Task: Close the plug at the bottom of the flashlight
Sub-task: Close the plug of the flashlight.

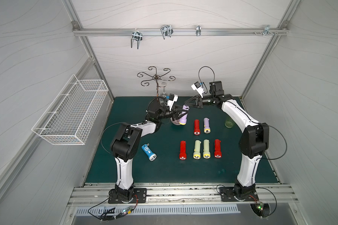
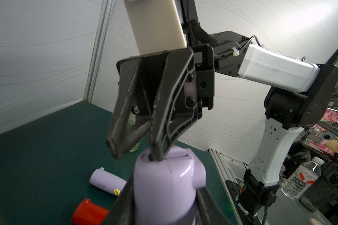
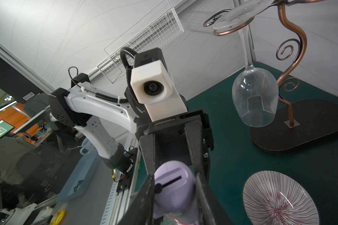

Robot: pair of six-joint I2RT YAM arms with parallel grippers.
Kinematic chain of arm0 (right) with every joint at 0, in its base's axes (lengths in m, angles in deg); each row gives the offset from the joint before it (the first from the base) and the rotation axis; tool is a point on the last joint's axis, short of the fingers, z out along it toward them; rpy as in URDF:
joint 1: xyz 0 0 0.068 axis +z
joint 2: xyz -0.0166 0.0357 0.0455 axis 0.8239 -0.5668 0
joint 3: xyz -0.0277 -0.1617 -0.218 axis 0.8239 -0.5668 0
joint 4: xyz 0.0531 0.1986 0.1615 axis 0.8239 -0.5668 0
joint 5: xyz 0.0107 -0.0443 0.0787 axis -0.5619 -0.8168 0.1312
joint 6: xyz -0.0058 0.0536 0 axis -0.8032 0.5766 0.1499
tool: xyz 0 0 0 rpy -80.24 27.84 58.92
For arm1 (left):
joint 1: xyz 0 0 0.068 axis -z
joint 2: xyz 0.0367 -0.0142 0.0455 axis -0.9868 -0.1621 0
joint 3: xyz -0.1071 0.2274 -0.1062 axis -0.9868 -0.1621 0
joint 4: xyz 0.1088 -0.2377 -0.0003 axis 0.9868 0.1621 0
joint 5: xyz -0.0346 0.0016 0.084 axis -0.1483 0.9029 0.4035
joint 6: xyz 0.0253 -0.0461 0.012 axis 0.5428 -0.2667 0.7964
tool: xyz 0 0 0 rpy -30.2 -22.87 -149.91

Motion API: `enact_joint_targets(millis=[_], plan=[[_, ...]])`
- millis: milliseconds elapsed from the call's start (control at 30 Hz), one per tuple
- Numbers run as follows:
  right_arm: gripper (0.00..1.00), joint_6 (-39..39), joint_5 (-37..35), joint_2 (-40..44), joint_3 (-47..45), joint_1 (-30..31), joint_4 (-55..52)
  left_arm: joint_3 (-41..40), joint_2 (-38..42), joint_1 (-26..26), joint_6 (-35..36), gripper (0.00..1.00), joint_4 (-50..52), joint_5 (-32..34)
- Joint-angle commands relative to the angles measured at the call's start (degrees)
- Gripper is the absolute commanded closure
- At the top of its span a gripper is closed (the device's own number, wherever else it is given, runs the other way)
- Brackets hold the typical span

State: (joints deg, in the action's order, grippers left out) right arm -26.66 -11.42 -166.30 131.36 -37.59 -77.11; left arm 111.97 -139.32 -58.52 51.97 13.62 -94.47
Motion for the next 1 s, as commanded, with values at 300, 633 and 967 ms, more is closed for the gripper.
enact_joint_targets(millis=[300, 633, 967], plan=[[0.78, -2.97, -14.62, -7.39, 0.11, 2.41, -6.02, 5.45, 7.18, 2.63, -1.08, 1.00, -14.43, -1.74], [0.78, -1.27, -15.74, -3.66, 0.17, 1.97, -6.88, -1.41, 9.52, 2.46, 1.54, 1.00, -14.12, 1.09], [0.46, 4.68, -23.05, 7.81, -5.19, 3.26, -6.25, -14.41, 18.34, 6.45, 13.95, 1.00, 0.04, 6.92]])
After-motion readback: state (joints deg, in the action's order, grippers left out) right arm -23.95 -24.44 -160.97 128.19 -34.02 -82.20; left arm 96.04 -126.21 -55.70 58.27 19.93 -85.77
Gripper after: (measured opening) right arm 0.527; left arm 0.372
